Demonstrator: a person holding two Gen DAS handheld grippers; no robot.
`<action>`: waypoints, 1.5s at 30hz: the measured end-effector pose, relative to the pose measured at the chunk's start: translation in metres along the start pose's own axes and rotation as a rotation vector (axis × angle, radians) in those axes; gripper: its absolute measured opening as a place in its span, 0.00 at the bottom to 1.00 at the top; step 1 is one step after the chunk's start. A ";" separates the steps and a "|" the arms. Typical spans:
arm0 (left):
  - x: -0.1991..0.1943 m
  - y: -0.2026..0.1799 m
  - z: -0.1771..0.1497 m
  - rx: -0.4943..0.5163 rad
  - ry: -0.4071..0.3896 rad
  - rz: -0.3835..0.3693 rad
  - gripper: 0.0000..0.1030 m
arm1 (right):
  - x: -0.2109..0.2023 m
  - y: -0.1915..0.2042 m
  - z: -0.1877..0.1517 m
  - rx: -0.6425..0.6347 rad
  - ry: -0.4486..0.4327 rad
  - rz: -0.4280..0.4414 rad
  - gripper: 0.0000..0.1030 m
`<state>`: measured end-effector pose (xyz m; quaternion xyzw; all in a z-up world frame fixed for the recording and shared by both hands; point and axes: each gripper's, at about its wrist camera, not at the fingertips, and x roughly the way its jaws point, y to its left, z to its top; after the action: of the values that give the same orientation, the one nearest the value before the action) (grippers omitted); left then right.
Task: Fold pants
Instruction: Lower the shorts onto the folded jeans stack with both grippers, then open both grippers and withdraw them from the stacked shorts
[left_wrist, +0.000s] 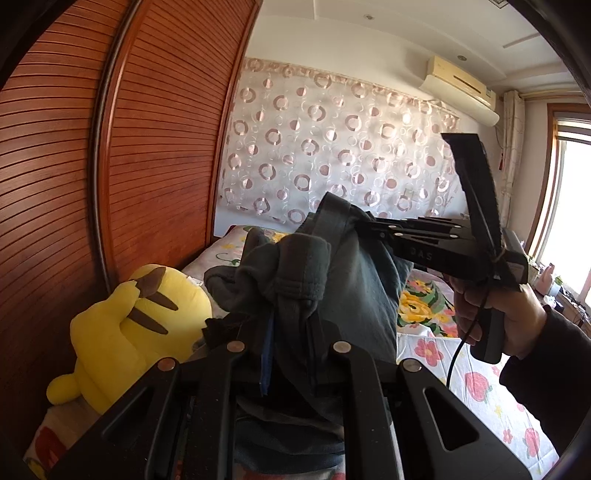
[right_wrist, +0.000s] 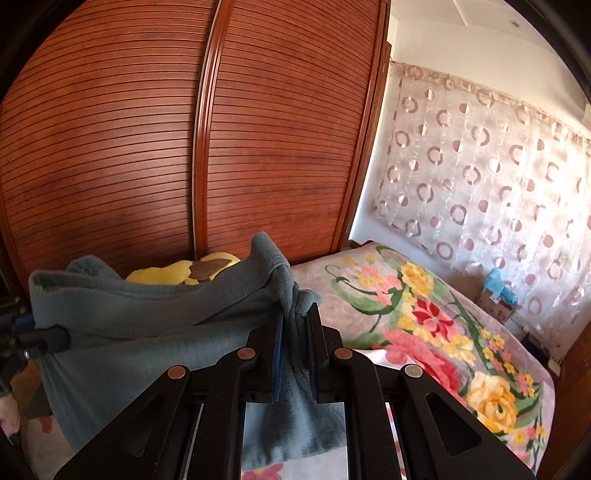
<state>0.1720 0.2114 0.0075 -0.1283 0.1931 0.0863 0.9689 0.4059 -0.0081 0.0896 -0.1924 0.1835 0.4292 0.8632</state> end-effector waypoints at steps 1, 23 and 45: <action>-0.001 0.001 -0.001 -0.005 -0.004 0.002 0.15 | 0.001 0.001 0.000 -0.002 -0.002 -0.001 0.11; 0.014 0.009 -0.026 -0.034 0.083 0.069 0.15 | 0.002 -0.046 -0.052 0.135 0.106 0.095 0.20; -0.011 0.007 -0.020 0.030 0.061 0.127 0.46 | -0.061 -0.009 -0.068 0.220 0.039 0.105 0.29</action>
<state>0.1530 0.2111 -0.0077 -0.1040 0.2316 0.1409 0.9569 0.3684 -0.0874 0.0621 -0.0949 0.2561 0.4471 0.8518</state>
